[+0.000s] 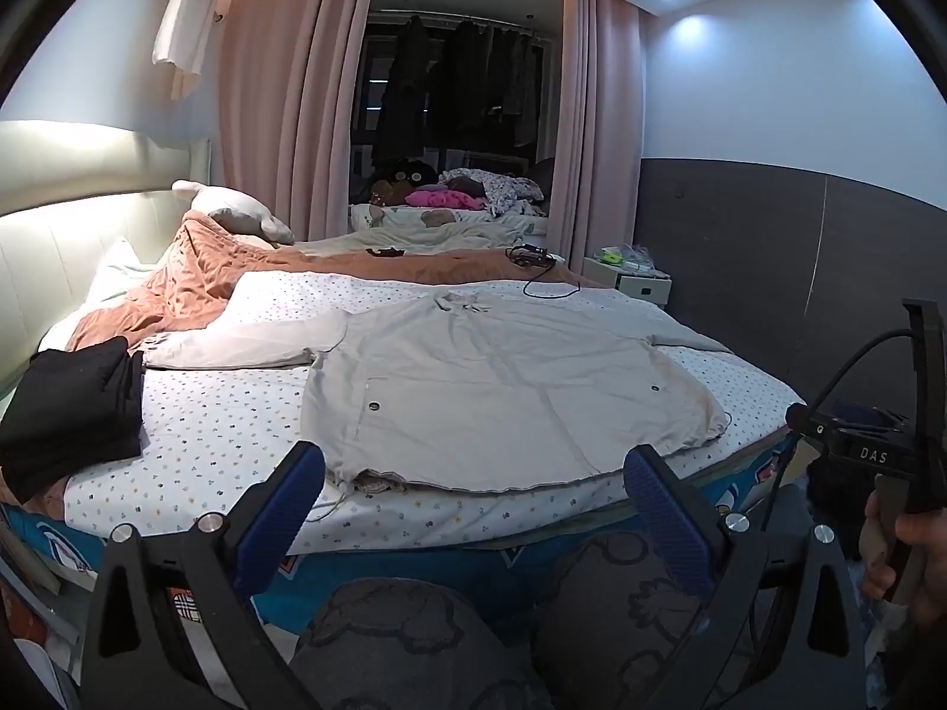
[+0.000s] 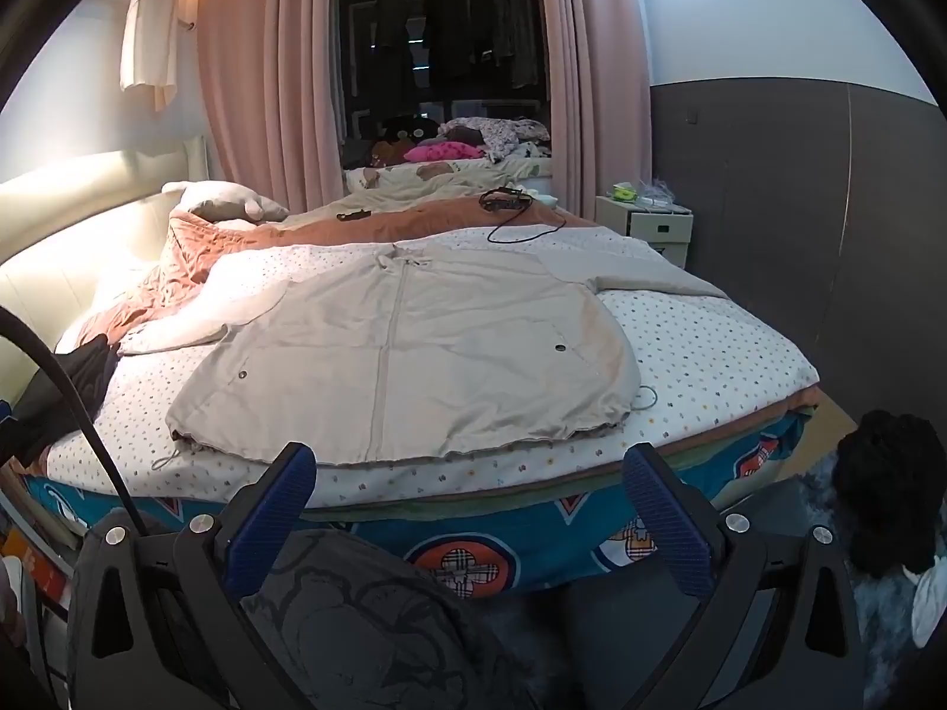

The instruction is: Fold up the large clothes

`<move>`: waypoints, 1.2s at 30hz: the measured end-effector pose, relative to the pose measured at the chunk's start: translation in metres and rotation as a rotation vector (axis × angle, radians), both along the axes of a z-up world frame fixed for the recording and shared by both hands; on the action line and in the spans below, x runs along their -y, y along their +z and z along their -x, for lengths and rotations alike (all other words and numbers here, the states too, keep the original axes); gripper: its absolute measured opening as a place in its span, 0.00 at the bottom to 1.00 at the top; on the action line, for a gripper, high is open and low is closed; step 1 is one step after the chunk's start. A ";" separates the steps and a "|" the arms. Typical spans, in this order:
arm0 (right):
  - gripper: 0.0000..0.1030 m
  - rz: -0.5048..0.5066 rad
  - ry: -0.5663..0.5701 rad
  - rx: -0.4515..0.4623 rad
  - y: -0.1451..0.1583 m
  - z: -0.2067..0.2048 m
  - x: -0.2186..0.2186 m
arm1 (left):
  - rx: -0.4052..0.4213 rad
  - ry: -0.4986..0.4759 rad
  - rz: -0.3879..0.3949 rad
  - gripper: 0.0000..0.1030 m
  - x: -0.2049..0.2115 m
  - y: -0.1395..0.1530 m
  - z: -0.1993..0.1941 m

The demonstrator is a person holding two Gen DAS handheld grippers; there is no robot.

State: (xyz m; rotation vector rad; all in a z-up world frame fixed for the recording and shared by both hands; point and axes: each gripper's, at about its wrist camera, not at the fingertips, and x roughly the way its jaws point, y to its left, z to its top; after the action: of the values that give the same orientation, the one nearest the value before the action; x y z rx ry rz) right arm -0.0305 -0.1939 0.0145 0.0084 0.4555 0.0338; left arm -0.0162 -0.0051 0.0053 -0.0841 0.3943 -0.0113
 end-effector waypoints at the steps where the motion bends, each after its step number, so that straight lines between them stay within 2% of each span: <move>1: 1.00 -0.004 0.000 0.000 0.000 0.001 0.001 | 0.002 -0.001 0.001 1.00 0.000 0.001 0.000; 36: 1.00 0.001 -0.055 -0.004 0.004 0.011 0.003 | 0.010 0.016 0.043 1.00 -0.016 0.005 0.014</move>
State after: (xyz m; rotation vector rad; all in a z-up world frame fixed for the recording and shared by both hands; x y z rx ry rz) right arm -0.0411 -0.1972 0.0180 0.0197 0.4591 -0.0208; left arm -0.0299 0.0111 0.0101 -0.1299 0.3833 -0.0047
